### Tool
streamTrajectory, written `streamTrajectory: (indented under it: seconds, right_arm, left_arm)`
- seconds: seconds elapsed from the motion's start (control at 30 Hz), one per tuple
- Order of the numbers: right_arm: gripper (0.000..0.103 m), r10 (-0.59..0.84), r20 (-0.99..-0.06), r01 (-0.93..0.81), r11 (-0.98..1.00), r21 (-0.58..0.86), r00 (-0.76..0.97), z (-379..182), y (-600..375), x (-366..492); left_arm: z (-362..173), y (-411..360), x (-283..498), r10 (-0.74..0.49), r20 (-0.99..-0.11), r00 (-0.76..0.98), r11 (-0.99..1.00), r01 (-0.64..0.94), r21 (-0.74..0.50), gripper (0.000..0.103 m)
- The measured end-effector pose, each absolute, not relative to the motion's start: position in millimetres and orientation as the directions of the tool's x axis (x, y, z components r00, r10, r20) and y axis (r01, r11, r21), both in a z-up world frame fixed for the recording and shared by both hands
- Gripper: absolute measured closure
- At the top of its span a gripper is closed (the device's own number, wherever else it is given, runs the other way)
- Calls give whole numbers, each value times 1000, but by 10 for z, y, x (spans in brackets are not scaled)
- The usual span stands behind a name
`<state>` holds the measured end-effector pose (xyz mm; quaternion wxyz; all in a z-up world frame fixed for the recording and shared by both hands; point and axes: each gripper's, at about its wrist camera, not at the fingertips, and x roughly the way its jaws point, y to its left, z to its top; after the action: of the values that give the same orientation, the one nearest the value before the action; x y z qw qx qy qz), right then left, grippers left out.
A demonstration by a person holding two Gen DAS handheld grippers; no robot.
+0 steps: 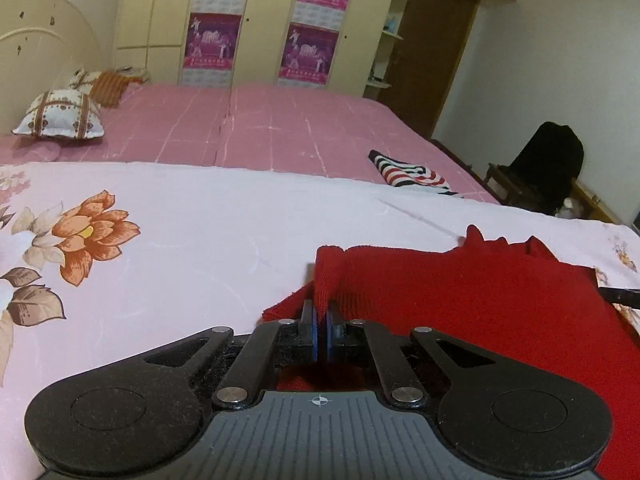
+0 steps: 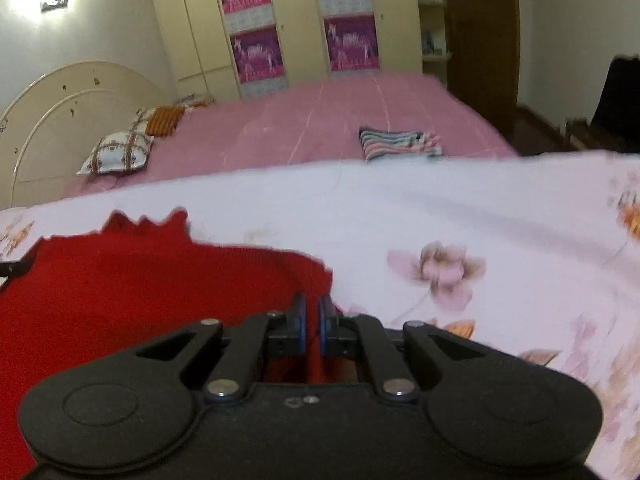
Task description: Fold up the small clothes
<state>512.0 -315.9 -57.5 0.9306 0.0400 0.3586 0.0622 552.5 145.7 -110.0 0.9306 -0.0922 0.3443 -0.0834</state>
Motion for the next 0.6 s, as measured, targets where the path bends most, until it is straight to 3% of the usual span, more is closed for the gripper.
streamTrajectory:
  seconds: [0.03,0.07,0.1,0.17,0.27,0.37,0.5,0.6]
  right_arm:
    - [92,141,-662,-88,990,113,736,-561,-3155,5120]
    - [85,135,-665,-91,991,100,734,-540,-3135,5115]
    - [73,120,-663,-89,993,80,739,-502,-3111,5093]
    - [71,104,-620,-101,994,41,778,-362,-3046,4991]
    - [75,212,-601,-236,971,39,771,-212,-2714,4935]
    - [73,249,-639,-334,942,-14,728,-269,-2142,5077]
    - [76,240,-703,-381,923,-48,670,-493,-1762,5217]
    - [76,165,-704,-355,926,-131,691,-537,-1903,5166]
  left_arm:
    - [-1068,1451,5530,-216,-630,746,970,91,-224,95]
    - [-1019,1441,5518,-184,-629,756,979,81,-189,82]
    - [-933,1435,5466,-119,-609,784,989,42,-139,59]
    - [-739,1416,5297,-56,-521,852,993,-7,-118,43]
    - [-567,1035,5308,-194,-494,848,978,129,-163,43]
    - [-590,400,5441,-323,-559,763,946,282,-161,43]
    - [-846,37,5475,-346,-633,693,935,307,-176,43]
    - [-1011,203,5415,-229,-649,726,961,273,-34,43]
